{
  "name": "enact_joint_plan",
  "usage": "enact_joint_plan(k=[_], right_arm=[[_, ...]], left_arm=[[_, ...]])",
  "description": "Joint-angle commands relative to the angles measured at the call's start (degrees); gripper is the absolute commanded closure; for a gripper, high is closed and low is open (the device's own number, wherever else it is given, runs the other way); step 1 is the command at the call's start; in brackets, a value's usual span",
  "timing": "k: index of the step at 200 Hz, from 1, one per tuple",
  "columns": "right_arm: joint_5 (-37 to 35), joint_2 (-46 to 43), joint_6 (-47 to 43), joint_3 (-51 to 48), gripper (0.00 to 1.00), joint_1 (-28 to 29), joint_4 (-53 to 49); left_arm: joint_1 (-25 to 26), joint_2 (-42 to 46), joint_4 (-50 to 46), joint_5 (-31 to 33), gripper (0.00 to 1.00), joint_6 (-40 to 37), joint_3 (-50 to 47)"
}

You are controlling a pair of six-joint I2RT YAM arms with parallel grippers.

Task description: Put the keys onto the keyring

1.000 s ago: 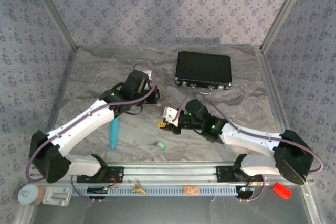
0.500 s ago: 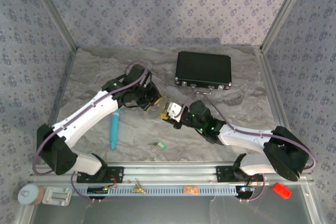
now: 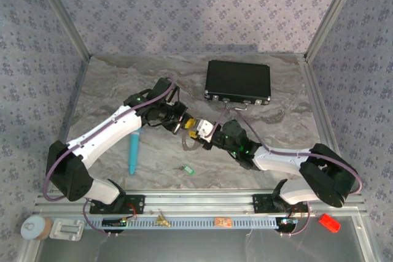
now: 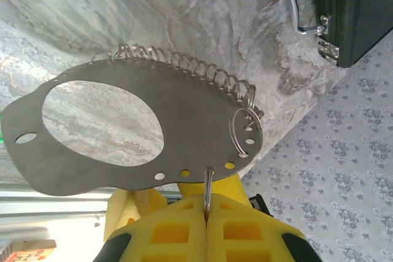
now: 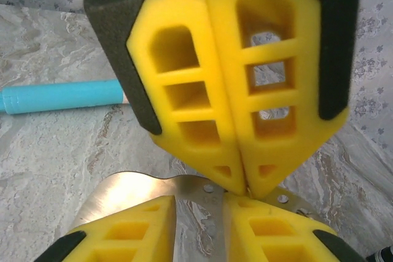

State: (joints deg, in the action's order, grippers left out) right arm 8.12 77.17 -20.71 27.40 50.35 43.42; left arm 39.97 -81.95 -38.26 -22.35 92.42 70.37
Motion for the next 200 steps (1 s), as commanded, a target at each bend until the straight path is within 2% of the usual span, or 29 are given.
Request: enact_joint_plan(k=[1, 92, 164, 200], right_arm=[[-0.5, -0.3, 1.4, -1.9, 0.74, -0.9, 7.3], [1.4, -1.4, 1.7, -4.4, 0.72, -1.4, 11.0], [2.6, -1.3, 1.8, -3.8, 0.82, -1.4, 11.4], [3.0, -1.4, 1.7, -3.3, 0.83, -1.4, 11.9]], left_arm=[[-0.1, 2.3, 3.3, -4.5, 1.0, 8.2, -2.0], [-0.3, 3.9, 4.3, -8.3, 1.0, 11.6, -4.2], [0.3, 5.3, 5.1, -8.2, 1.0, 13.0, -5.4], [0.4, 5.6, 5.6, -8.6, 1.0, 13.4, -5.8]])
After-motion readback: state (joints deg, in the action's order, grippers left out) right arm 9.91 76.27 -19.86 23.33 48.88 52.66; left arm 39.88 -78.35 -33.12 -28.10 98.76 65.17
